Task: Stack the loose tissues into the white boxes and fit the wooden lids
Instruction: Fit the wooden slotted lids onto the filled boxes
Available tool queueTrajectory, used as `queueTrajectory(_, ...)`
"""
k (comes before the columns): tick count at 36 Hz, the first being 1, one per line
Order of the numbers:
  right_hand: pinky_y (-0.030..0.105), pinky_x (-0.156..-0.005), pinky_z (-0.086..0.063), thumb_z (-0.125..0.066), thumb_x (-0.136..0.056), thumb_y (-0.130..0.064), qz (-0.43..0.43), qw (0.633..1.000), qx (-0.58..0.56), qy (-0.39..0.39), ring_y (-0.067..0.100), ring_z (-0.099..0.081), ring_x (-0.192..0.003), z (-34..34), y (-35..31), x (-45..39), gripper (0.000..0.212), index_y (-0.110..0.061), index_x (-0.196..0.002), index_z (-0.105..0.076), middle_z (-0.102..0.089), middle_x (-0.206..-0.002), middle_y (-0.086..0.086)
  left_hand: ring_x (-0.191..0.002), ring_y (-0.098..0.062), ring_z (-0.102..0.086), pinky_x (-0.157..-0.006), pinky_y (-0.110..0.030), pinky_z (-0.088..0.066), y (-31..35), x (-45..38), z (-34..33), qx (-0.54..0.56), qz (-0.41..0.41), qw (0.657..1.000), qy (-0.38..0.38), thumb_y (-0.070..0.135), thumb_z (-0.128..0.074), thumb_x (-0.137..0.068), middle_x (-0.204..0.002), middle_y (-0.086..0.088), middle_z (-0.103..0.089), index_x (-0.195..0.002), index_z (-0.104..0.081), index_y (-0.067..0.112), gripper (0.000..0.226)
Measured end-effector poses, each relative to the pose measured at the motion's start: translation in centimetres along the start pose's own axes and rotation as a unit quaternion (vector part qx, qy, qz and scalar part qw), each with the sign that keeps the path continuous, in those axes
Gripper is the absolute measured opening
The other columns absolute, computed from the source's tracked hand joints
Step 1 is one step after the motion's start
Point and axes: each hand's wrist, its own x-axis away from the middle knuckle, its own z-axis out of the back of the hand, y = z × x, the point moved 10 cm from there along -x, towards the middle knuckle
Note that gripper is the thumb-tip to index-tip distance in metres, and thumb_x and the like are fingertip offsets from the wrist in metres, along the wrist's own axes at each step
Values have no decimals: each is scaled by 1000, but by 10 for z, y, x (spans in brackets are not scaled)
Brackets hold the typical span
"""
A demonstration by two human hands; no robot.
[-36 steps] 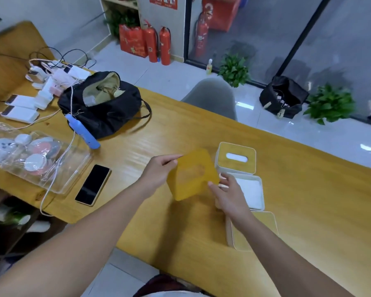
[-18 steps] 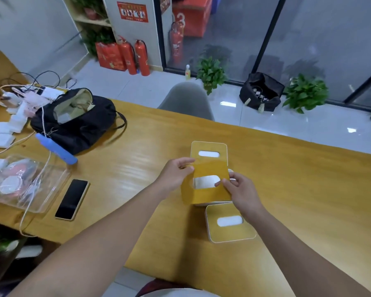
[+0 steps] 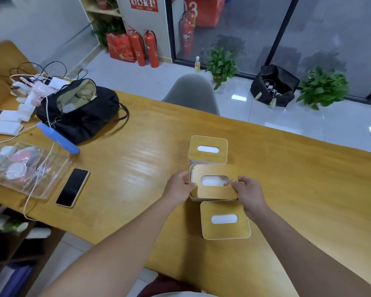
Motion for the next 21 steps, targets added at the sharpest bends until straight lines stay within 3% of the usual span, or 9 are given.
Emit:
queueTrajectory(5,39,-79,-43,-66,-103,-24,3,1000,7,-14,26,-62,-85,-5,7,-7,23,-22,-92,-86,-83,-95,2,-99,-5,-73,-73,-23,-52,4,4,-2,-24,-18,1000,4,13,-70,-100,-108,24,-73,-134,-75,41,44)
queueTrajectory(8,42,-81,-46,-65,-102,-26,4,1000,4,-22,29,-61,-86,-10,8,-11,23,-23,-92,-86,-83,-96,4,-91,5,-70,-65,-13,-47,4,4,-1,-32,-22,999,15,14,-69,-101,-99,34,-68,-129,-76,45,43)
queueTrajectory(12,42,-78,-44,-65,-101,-25,3,1000,8,-22,27,-55,-82,-14,4,-15,22,-23,-93,-86,-80,-99,18,-97,3,-66,-70,-16,-49,4,3,0,-42,-23,999,25,18,-69,-104,-108,23,-67,-137,-73,42,41)
queueTrajectory(14,43,-78,-48,-66,-101,-25,5,1000,19,-13,27,-59,-80,-12,3,-18,21,-23,-94,-85,-80,-100,20,-98,-7,-69,-66,-15,-48,3,3,0,-46,-22,998,26,19,-68,-106,-117,12,-68,-144,-70,41,44)
queueTrajectory(17,37,-67,-44,-70,-101,-23,55,995,82,21,22,-52,-68,-6,-7,-20,16,-14,-93,-81,-74,-90,21,-83,-14,-65,-61,-12,-45,6,2,-2,-82,-45,995,30,14,-65,-104,-106,11,-68,-120,-79,38,32)
queueTrajectory(19,35,-59,-33,-73,-99,-23,110,978,166,55,20,-40,-60,-2,-17,-18,21,-9,-83,-71,-64,-78,18,-77,-15,-58,-56,-12,-40,9,3,-3,-106,-59,992,39,10,-64,-102,-94,11,-63,-100,-76,29,23)
queueTrajectory(21,36,-55,-30,-76,-98,-23,152,954,244,83,24,-41,-60,-2,-24,-12,30,-7,-79,-59,-57,-77,9,-75,-15,-55,-55,-14,-38,9,4,-4,-121,-64,990,43,8,-65,-102,-88,6,-61,-93,-71,21,16)
